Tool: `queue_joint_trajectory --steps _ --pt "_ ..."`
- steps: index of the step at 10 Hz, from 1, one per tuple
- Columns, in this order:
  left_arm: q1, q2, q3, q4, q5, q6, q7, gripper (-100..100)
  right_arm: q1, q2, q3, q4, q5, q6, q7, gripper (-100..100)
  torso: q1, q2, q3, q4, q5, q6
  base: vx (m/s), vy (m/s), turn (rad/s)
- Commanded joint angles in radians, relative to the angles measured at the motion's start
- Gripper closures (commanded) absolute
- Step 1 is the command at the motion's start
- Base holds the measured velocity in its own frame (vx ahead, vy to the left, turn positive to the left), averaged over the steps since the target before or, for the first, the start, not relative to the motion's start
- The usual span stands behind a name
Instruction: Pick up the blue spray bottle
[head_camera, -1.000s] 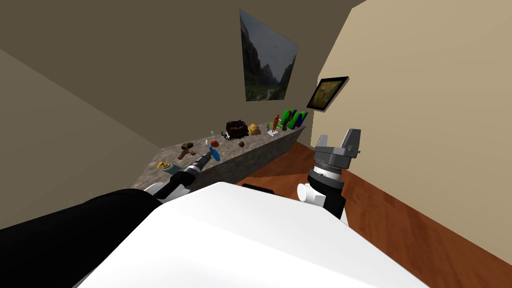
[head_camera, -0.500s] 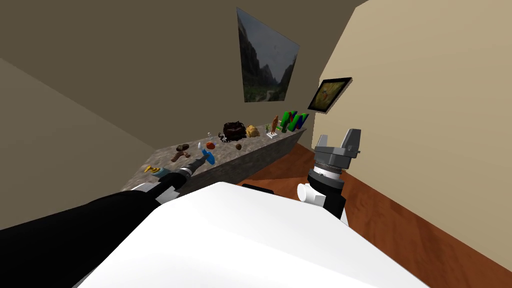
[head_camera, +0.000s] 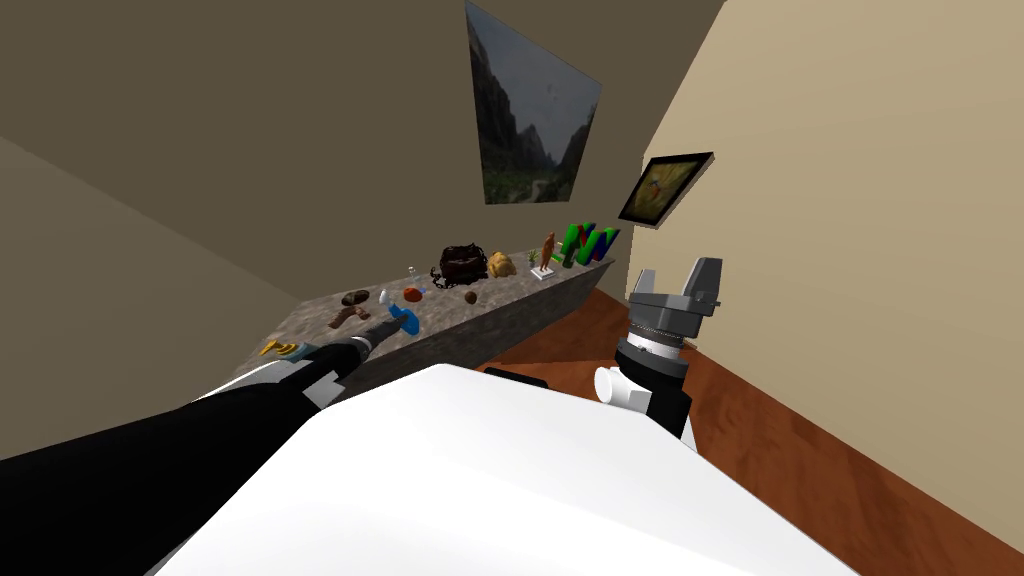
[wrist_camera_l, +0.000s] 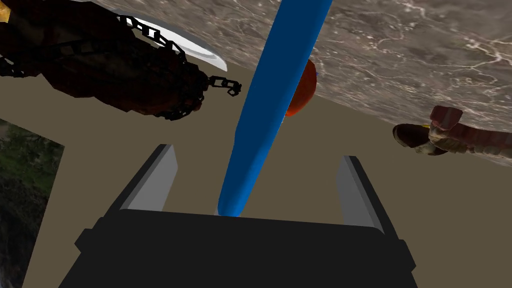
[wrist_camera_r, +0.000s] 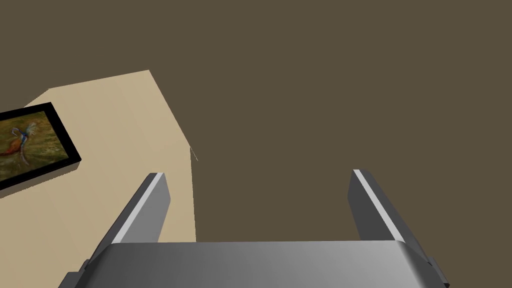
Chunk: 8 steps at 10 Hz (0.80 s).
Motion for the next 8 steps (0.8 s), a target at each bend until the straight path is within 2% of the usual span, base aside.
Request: queue_joint_trajectory --steps 1,6,7,8 --pt "0.031 0.037 0.023 0.006 0.006 0.039 -0.014 -100 0.000 0.000 0.000 0.000 0.000 0.000 0.000 0 0.000 0.000 0.000 0.000 0.000 0.000 0.107 -0.080 0.037" --pt "0.098 0.130 0.075 0.014 0.016 0.144 -0.048 -100 0.000 0.000 0.000 0.000 0.000 0.000 0.000 0 0.003 0.000 0.000 0.000 0.001 0.000 0.093 -0.057 0.028" --pt "0.108 0.144 0.082 0.014 0.018 0.159 -0.053 -100 0.000 0.000 0.000 0.000 0.000 0.000 0.000 0 0.003 0.001 0.000 0.000 0.001 0.000 0.064 -0.064 0.025" --pt "0.105 0.131 0.078 0.007 0.015 0.149 -0.049 -100 0.000 0.000 0.000 0.000 0.000 0.000 0.000 0 0.002 0.002 0.001 0.000 0.001 0.000 0.026 -0.031 0.009"
